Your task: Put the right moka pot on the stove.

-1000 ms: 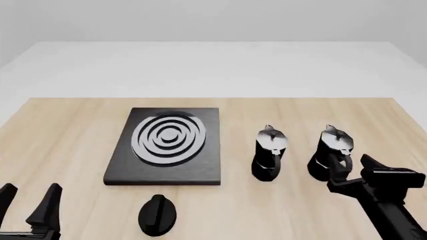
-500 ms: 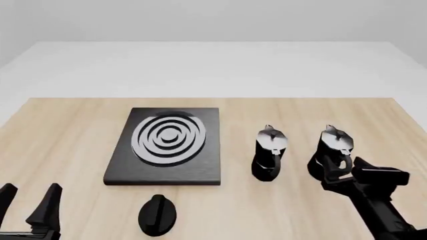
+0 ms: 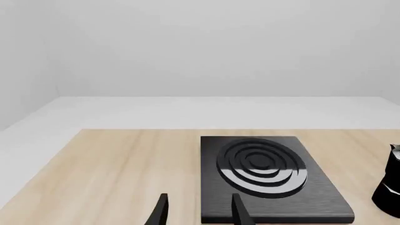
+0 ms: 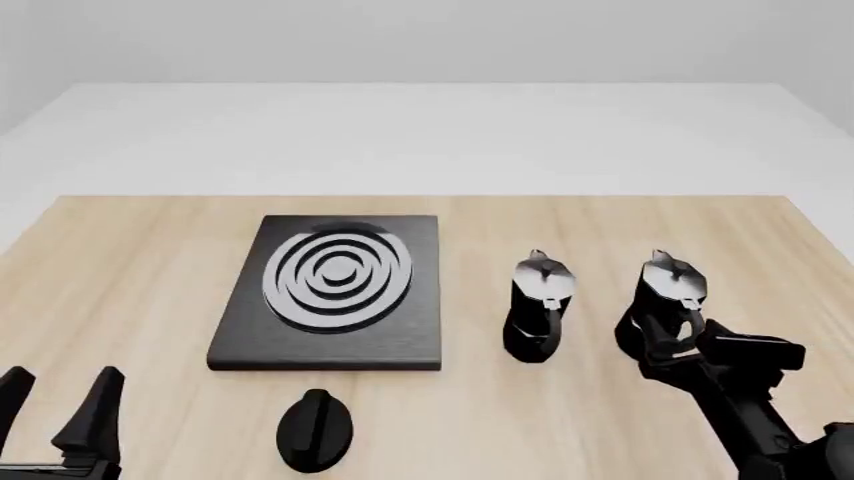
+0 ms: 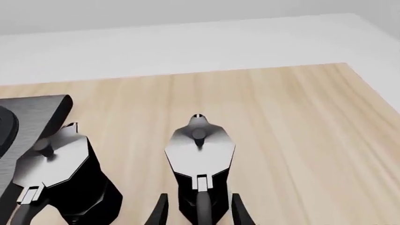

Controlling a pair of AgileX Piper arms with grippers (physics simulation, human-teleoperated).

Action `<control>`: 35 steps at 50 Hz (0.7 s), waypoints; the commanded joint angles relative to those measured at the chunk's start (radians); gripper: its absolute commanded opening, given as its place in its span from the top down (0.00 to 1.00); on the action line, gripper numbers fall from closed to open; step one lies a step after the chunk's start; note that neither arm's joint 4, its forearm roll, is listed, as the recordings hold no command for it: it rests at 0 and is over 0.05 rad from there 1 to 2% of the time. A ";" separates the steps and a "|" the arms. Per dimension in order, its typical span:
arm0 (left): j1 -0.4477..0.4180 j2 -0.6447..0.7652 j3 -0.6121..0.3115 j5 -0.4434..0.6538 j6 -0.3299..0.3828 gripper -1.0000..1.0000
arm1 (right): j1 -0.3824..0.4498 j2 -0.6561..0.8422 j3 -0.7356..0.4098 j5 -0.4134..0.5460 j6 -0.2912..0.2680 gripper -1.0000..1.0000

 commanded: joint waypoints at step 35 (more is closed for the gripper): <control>0.000 0.000 0.000 0.000 0.000 0.00 | 0.024 -0.167 0.008 0.112 -0.030 1.00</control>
